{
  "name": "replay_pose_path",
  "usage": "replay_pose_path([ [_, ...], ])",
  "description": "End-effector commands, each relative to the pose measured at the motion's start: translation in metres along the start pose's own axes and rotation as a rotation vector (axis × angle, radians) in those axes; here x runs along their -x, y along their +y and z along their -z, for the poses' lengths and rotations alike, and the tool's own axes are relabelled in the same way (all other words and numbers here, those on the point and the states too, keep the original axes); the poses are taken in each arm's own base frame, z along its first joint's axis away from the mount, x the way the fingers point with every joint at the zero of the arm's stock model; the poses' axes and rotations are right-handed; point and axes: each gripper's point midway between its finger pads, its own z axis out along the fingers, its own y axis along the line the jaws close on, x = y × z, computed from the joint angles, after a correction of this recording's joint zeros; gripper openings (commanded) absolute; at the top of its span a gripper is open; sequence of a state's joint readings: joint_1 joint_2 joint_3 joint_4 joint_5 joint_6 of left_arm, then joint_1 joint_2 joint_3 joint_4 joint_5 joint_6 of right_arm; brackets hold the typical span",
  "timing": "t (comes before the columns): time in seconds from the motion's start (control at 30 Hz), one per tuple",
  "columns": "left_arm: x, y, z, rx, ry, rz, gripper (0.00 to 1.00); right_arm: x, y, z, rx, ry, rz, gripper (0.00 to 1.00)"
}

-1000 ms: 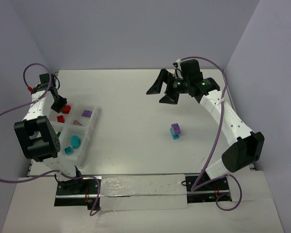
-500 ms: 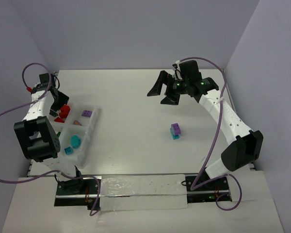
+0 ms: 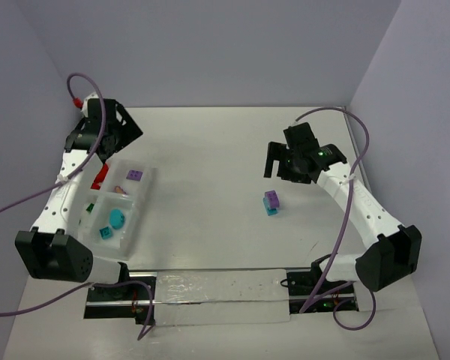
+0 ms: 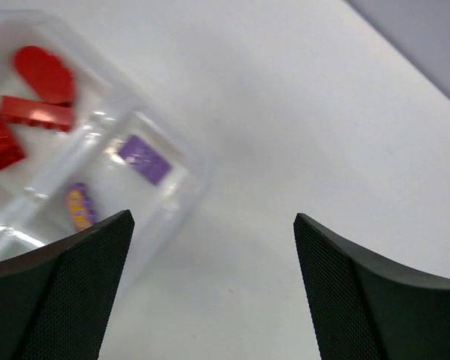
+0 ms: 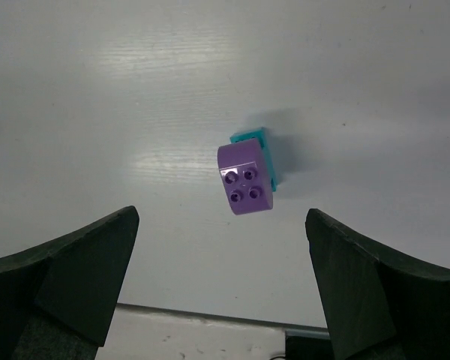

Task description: Sort the legos into containers by color

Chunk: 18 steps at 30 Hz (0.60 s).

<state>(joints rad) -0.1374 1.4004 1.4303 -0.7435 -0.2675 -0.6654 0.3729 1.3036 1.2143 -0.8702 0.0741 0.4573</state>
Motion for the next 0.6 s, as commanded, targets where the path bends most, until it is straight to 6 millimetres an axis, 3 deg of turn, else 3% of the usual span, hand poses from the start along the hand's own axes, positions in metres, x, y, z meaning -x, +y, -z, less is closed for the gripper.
replay_pose_path([
  [0.0,-0.006,-0.037,0.02,-0.184,-0.023,-0.046,0.99,-0.003,-0.005,-0.016,-0.001,-0.033,0.051,1.0],
  [0.13,-0.01,-0.044,0.031,-0.224,-0.019,-0.054,0.99,-0.021,0.008,-0.024,0.065,-0.002,0.092,1.0],
  [0.37,-0.022,-0.057,0.046,-0.258,0.04,-0.07,0.99,-0.05,-0.005,-0.059,0.012,0.074,0.121,0.96],
  [0.57,-0.038,-0.069,0.055,-0.308,0.095,-0.122,0.99,-0.051,-0.014,-0.078,-0.041,0.08,0.146,0.8],
])
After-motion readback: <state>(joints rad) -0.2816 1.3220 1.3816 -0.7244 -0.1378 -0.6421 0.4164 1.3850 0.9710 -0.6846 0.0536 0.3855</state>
